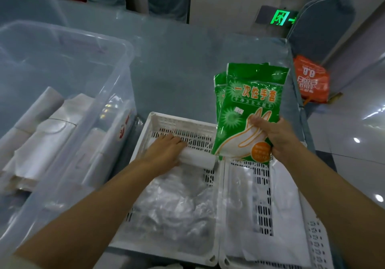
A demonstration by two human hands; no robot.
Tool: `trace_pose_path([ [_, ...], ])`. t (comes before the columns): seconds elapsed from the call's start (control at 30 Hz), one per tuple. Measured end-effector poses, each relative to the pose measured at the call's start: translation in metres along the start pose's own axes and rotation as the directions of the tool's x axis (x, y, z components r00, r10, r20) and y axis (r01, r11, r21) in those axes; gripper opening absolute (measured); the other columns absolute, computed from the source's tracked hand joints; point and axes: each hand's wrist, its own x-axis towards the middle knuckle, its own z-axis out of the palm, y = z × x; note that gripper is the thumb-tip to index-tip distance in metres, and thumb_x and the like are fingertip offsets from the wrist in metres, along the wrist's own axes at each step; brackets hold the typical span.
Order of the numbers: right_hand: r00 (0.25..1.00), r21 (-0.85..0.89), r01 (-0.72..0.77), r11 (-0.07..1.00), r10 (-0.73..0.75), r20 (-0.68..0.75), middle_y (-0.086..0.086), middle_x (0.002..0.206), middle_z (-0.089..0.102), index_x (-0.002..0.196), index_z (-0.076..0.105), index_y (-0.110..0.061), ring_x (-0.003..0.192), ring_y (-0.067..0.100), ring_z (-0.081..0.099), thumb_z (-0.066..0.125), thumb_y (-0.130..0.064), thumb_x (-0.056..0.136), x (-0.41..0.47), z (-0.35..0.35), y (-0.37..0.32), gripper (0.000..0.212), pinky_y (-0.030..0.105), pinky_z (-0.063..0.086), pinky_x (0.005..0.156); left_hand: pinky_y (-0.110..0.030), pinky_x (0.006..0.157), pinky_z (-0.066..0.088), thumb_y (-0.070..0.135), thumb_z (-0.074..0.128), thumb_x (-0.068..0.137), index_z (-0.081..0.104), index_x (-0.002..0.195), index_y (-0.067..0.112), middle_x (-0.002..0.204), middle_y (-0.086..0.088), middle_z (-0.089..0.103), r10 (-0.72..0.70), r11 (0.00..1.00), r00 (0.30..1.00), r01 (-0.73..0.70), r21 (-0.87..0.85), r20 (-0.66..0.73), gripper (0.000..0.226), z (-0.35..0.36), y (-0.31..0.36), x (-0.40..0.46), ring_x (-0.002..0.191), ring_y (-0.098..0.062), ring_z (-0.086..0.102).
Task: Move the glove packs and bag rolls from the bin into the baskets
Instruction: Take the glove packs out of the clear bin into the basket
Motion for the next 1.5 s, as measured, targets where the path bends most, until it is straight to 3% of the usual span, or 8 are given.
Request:
trace_pose_path([
  [0.2, 0.997, -0.144, 0.053, 0.988, -0.044, 0.062, 0.002, 0.086, 0.075, 0.109, 0.059, -0.016, 0.073, 0.023, 0.072, 0.084, -0.023, 0.05, 0.005, 0.013, -0.006, 0.064, 0.036, 0.058, 0.059, -0.042, 0.092, 0.045, 0.022, 0.084, 0.058, 0.061, 0.114, 0.016, 0.108, -0.002, 0.066, -0.093, 0.995, 0.952, 0.078, -0.063, -0.293, 0.061, -0.008, 0.01, -0.051, 0.1, -0.026, 0.059],
  [0.6, 0.954, -0.433, 0.217, 0.875, -0.097, 0.284, -0.002, 0.092, 0.07, 0.095, 0.056, -0.031, 0.073, 0.015, 0.071, 0.086, -0.027, 0.048, 0.004, 0.049, -0.01, 0.056, 0.027, 0.057, 0.058, -0.025, 0.088, 0.032, 0.049, 0.064, 0.069, 0.047, 0.124, 0.038, 0.115, 0.013, 0.051, -0.006, 0.962, 0.995, 0.033, -0.269, 0.1, 0.059, 0.017, 0.023, -0.128, 0.105, -0.009, 0.042],
  [0.77, 0.861, -0.609, 0.47, 0.639, -0.179, 0.476, -0.014, 0.085, 0.063, 0.095, 0.054, -0.026, 0.07, -0.004, 0.061, 0.087, -0.026, 0.059, 0.006, 0.085, -0.015, 0.049, 0.015, 0.046, 0.058, -0.025, 0.092, 0.027, 0.048, 0.062, 0.075, 0.042, 0.128, 0.036, 0.122, 0.011, 0.046, 0.025, 0.969, 0.969, 0.037, -0.246, 0.246, 0.058, 0.029, 0.027, -0.132, 0.11, -0.01, 0.039],
  [0.83, 0.812, -0.679, 0.561, 0.473, -0.156, 0.562, -0.01, 0.081, 0.062, 0.088, 0.051, -0.027, 0.072, 0.008, 0.062, 0.086, -0.032, 0.059, 0.007, 0.1, -0.016, 0.046, 0.024, 0.047, 0.061, -0.026, 0.093, 0.029, 0.051, 0.06, 0.076, 0.043, 0.127, 0.036, 0.123, 0.011, 0.047, 0.022, 0.956, 0.96, 0.062, -0.287, 0.28, 0.056, 0.023, 0.024, -0.128, 0.111, -0.011, 0.041],
  [0.97, 0.713, -0.709, 0.7, 0.085, -0.034, 0.7, -0.003, 0.093, 0.061, 0.1, 0.05, -0.029, 0.081, 0.02, 0.057, 0.08, -0.047, 0.06, 0.019, 0.126, -0.01, 0.053, 0.031, 0.043, 0.065, -0.025, 0.093, 0.036, 0.051, 0.058, 0.081, 0.054, 0.122, 0.031, 0.121, 0.01, 0.058, -0.127, 0.92, 0.991, 0.135, -0.367, 0.047, 0.046, 0.004, 0.013, -0.112, 0.111, -0.011, 0.051],
  [1.1, 0.707, -0.698, 0.706, -0.122, 0.064, 0.704, 0.005, 0.118, 0.061, 0.123, 0.044, -0.021, 0.091, 0.025, 0.056, 0.077, -0.048, 0.066, 0.035, 0.143, 0.009, 0.071, 0.029, 0.035, 0.067, -0.031, 0.09, 0.041, 0.03, 0.055, 0.083, 0.056, 0.121, 0.021, 0.121, -0.002, 0.059, -0.157, 0.939, 0.987, 0.137, -0.316, -0.039, 0.04, 0.007, 0.006, -0.072, 0.111, -0.022, 0.052],
  [1.3, 0.747, -0.713, 0.664, -0.224, 0.154, 0.647, 0.009, 0.122, 0.06, 0.136, 0.029, -0.019, 0.102, 0.029, 0.058, 0.078, -0.042, 0.068, 0.053, 0.15, 0.021, 0.088, 0.03, 0.041, 0.069, -0.046, 0.103, 0.029, 0.04, 0.052, 0.074, 0.04, 0.129, 0.027, 0.137, -0.004, 0.039, -0.102, 0.983, 0.988, 0.118, -0.138, 0.113, 0.057, 0.039, 0.007, -0.054, 0.127, -0.025, 0.032],
  [1.5, 0.705, -0.725, 0.685, -0.066, 0.308, 0.638, 0.005, 0.128, 0.054, 0.133, 0.034, -0.02, 0.103, 0.022, 0.053, 0.08, -0.037, 0.067, 0.062, 0.158, 0.004, 0.083, 0.031, 0.042, 0.078, -0.043, 0.099, 0.032, 0.046, 0.043, 0.082, 0.052, 0.123, 0.024, 0.135, -0.004, 0.044, -0.039, 0.988, 0.983, 0.065, -0.139, 0.181, 0.047, 0.04, 0.009, -0.074, 0.122, -0.026, 0.039],
])
